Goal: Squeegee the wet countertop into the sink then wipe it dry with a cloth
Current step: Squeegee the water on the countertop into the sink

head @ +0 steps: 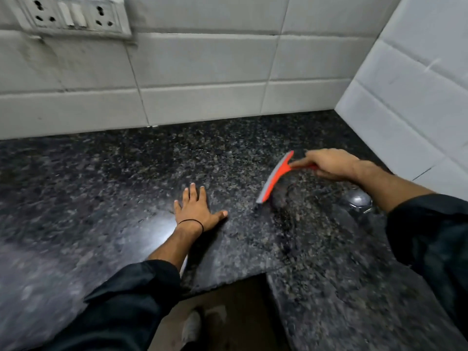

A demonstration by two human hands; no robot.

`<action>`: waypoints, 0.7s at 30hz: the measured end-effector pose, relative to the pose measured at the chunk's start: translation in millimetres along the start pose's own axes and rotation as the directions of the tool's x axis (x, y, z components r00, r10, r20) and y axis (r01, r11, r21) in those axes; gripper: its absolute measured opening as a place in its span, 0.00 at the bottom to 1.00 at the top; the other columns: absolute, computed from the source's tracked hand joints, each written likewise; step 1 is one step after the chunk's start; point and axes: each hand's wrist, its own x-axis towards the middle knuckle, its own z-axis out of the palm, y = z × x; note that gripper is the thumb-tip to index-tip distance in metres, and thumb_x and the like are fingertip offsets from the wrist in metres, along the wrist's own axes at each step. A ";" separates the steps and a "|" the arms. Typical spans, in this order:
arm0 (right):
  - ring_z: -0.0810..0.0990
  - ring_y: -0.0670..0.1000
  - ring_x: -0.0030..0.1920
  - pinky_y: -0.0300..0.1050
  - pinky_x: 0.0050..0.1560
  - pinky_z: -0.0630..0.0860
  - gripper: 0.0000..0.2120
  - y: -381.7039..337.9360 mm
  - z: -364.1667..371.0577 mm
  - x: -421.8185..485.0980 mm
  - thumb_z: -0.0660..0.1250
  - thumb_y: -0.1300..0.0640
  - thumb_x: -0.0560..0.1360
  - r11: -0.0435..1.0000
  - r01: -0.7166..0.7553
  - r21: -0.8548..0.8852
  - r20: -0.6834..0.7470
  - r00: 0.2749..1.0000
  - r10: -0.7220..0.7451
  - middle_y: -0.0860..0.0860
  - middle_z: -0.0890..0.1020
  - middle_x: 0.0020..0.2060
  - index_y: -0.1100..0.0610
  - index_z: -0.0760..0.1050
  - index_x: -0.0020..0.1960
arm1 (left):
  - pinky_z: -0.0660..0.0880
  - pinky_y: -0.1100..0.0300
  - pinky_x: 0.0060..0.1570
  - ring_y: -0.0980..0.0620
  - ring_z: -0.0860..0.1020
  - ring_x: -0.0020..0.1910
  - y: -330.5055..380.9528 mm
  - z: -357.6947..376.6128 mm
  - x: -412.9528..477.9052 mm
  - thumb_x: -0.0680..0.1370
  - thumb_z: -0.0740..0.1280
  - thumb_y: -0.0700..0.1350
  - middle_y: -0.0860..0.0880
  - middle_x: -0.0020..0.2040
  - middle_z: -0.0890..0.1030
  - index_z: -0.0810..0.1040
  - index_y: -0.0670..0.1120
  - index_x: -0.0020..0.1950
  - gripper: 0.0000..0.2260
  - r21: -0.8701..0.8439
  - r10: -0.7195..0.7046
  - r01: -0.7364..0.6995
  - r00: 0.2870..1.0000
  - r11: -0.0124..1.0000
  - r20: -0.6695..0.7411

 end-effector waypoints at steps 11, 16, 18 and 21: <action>0.78 0.58 0.64 0.54 0.63 0.73 0.24 -120.1 -45.2 213.6 0.61 0.55 0.74 0.977 0.069 0.200 -0.198 0.980 -0.029 0.53 0.78 0.65 0.38 0.73 0.67 | 0.49 0.45 0.76 0.43 0.41 0.80 10.8 11.5 40.0 0.67 0.67 0.72 0.44 0.80 0.38 0.39 0.48 0.80 0.56 0.026 -0.012 0.012 1.000 1.000 0.008; 0.79 0.59 0.62 0.51 0.61 0.74 0.18 -174.0 -59.6 266.6 0.61 0.58 0.76 0.970 0.054 0.237 -0.233 0.973 0.002 0.54 0.80 0.62 0.51 0.78 0.64 | 0.48 0.43 0.76 0.46 0.41 0.80 4.2 18.7 43.7 0.65 0.65 0.75 0.47 0.81 0.39 0.41 0.51 0.81 0.55 0.028 -0.001 0.002 0.998 1.000 -0.058; 0.79 0.59 0.62 0.51 0.61 0.74 0.18 -184.5 -59.4 273.1 0.60 0.60 0.78 0.975 0.038 0.218 -0.242 0.970 0.016 0.55 0.79 0.63 0.53 0.78 0.65 | 0.47 0.43 0.76 0.47 0.40 0.80 3.7 18.8 44.5 0.66 0.65 0.75 0.47 0.81 0.39 0.40 0.52 0.81 0.55 0.020 -0.003 0.004 0.998 1.000 -0.057; 0.77 0.59 0.65 0.51 0.63 0.73 0.19 -190.6 -53.4 271.5 0.57 0.61 0.80 0.979 0.002 0.202 -0.208 0.977 0.041 0.57 0.77 0.66 0.55 0.75 0.68 | 0.46 0.43 0.76 0.47 0.40 0.80 4.6 16.3 44.9 0.65 0.66 0.74 0.48 0.81 0.39 0.41 0.53 0.81 0.55 0.009 -0.008 0.009 0.999 1.000 -0.051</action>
